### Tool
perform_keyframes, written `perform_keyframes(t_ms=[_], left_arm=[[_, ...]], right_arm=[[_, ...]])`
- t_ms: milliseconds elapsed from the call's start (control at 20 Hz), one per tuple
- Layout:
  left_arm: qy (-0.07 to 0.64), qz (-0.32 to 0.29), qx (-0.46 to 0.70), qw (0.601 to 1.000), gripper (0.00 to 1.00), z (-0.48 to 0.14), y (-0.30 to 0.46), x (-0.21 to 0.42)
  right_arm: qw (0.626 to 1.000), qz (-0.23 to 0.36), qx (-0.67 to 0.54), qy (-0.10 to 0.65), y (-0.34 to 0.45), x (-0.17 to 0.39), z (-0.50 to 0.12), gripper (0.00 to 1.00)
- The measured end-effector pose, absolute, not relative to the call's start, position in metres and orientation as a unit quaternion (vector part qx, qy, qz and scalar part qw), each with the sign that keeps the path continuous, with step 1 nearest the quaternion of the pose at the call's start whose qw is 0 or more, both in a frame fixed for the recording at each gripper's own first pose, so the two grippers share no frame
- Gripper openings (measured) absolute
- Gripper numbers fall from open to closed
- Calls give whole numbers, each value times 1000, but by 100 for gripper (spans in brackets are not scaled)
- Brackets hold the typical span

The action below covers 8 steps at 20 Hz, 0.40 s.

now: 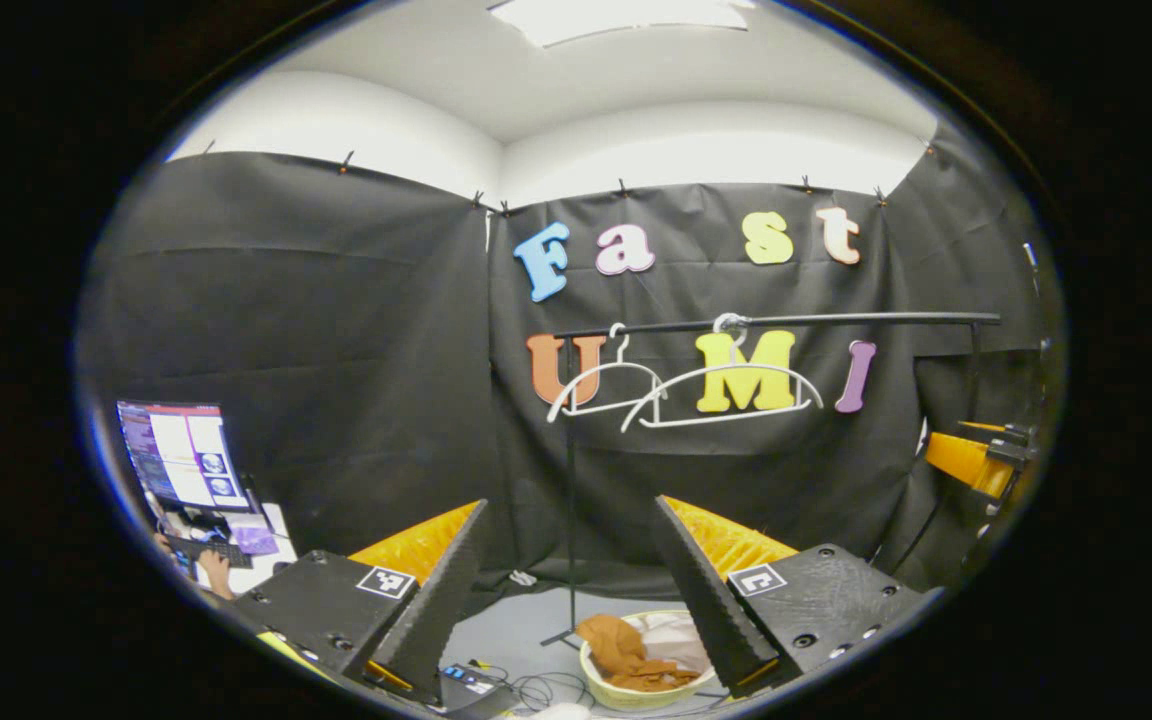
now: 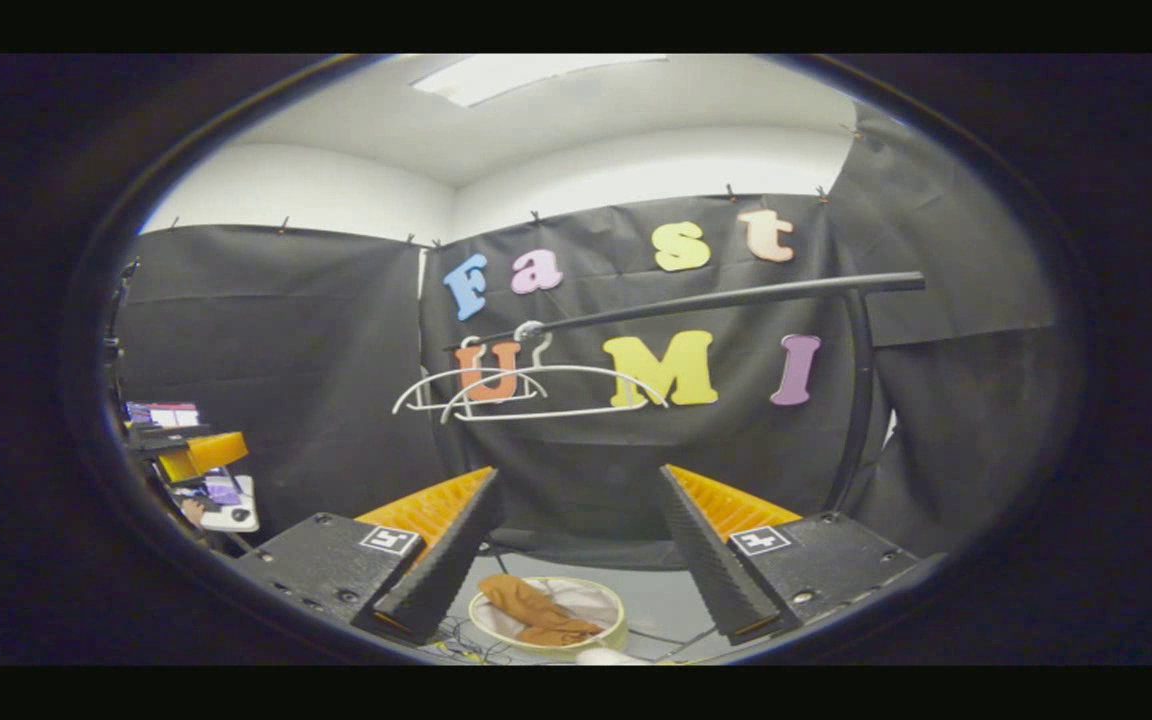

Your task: Grasp the clothes on the hanger with both hands and then place them into the laundry hamper below.

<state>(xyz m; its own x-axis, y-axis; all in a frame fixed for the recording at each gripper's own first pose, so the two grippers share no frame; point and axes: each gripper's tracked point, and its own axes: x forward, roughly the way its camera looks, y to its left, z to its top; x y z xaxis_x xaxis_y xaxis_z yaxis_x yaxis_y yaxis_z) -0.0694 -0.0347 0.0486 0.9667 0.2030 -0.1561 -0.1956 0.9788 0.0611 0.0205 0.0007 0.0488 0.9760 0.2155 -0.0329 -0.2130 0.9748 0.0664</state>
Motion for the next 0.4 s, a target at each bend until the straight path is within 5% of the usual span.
perform_keyframes(t_ms=[400], left_arm=[[65,85,14,994,100,61,-2,-90]], right_arm=[[995,100,18,4,45,-18,65,99]])
